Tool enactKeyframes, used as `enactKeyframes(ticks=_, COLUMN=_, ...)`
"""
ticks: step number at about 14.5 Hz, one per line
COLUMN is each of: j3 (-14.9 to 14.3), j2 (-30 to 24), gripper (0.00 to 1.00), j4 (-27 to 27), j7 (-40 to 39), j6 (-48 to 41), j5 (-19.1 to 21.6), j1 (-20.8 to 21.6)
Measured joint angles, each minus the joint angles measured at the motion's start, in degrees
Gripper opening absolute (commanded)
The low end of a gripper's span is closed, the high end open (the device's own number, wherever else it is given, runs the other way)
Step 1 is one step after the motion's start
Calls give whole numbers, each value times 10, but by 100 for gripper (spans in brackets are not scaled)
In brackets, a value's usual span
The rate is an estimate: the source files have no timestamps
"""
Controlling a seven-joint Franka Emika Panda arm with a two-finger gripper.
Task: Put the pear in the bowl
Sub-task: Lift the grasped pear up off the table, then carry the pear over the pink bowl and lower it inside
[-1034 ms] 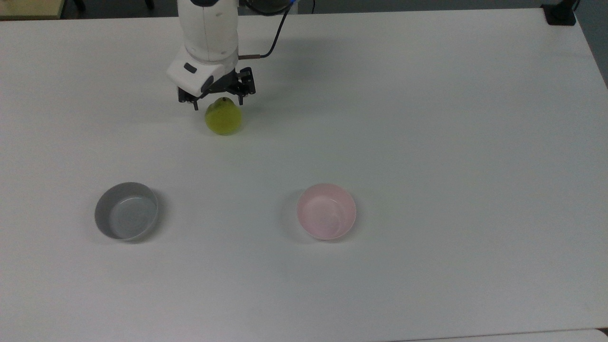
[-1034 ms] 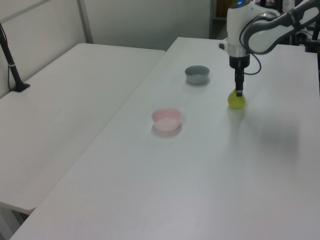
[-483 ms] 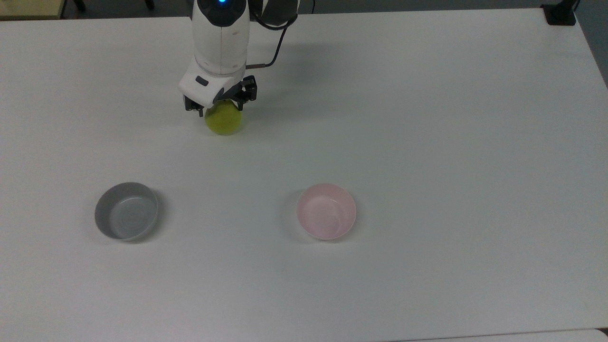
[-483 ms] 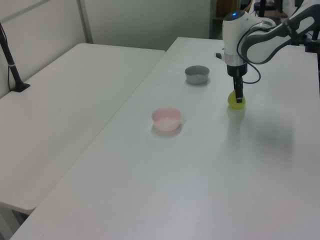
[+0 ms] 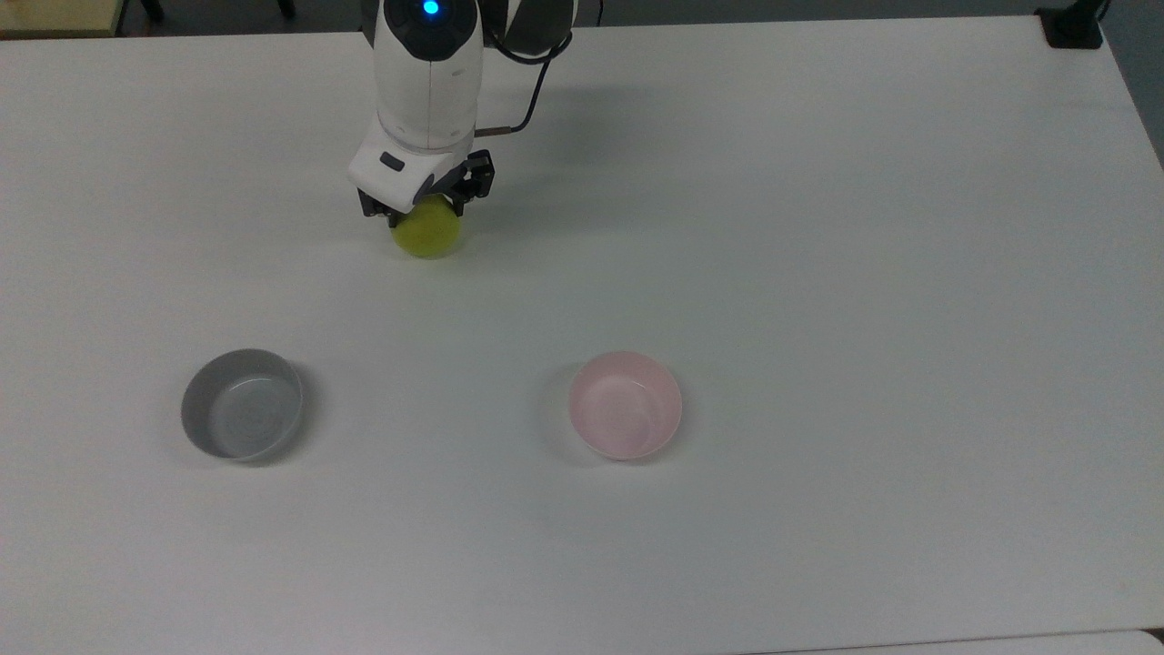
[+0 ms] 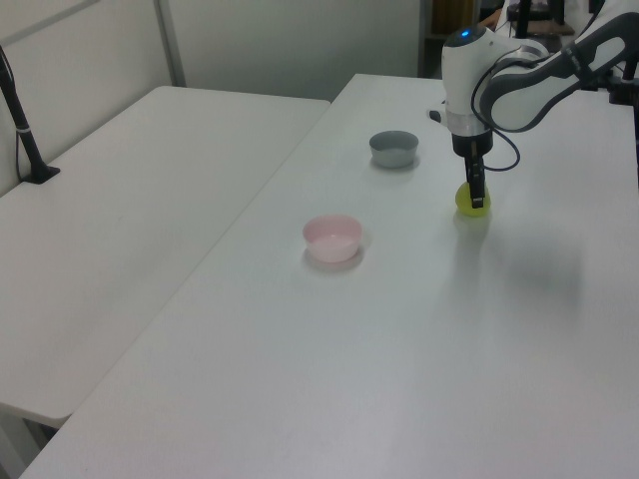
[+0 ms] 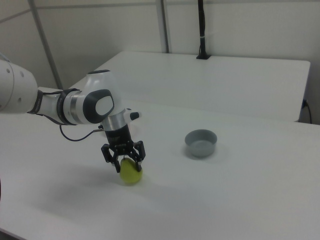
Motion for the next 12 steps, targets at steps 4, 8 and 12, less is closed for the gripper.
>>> enactKeyframes(ticks=4, j3=1, j2=-5, gripper=12, j4=9, j7=0, j6=-25, j5=0, j1=0)
enactKeyframes(ticks=8, j3=1, j2=-35, gripper=12, j4=104, j7=-13, j6=-168, j5=5, j1=0)
enactKeyframes(ticks=12, j3=2, j2=-33, gripper=12, j4=186, j7=-26, j6=-229, j5=32, j1=2)
